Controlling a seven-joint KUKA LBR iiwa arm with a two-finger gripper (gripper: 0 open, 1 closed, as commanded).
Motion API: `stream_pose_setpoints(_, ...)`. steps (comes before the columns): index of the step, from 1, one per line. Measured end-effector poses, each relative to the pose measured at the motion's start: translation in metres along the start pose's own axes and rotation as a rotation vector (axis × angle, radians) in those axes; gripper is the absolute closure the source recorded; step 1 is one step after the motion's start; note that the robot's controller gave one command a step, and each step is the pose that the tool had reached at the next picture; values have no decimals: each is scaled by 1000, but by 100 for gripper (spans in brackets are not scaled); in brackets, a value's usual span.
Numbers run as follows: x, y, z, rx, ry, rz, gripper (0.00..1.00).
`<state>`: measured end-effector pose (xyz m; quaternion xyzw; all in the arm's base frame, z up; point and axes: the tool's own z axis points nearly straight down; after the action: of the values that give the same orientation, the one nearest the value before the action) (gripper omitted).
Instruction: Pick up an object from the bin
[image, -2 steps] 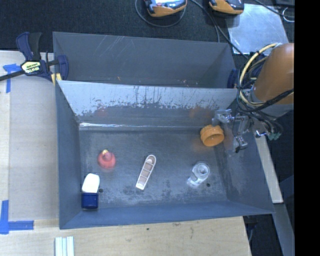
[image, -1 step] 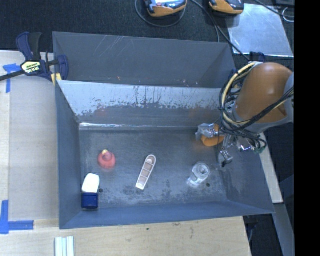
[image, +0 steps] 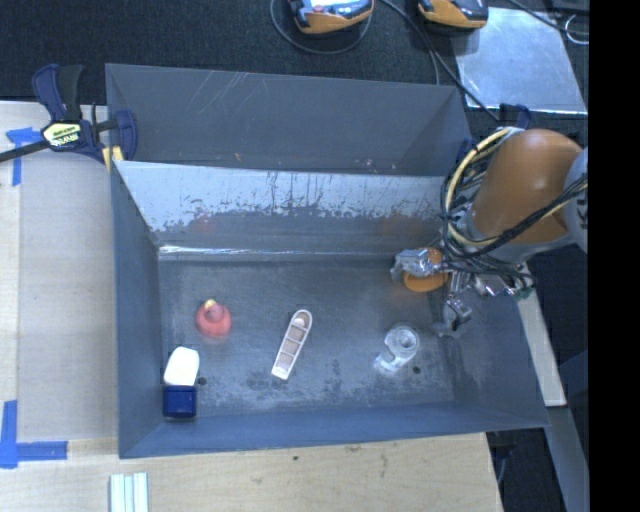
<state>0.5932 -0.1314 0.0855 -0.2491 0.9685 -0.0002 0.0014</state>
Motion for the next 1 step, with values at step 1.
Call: stream_pose_setpoints(1, -34, -1, 6, 4, -7, -24, 100)
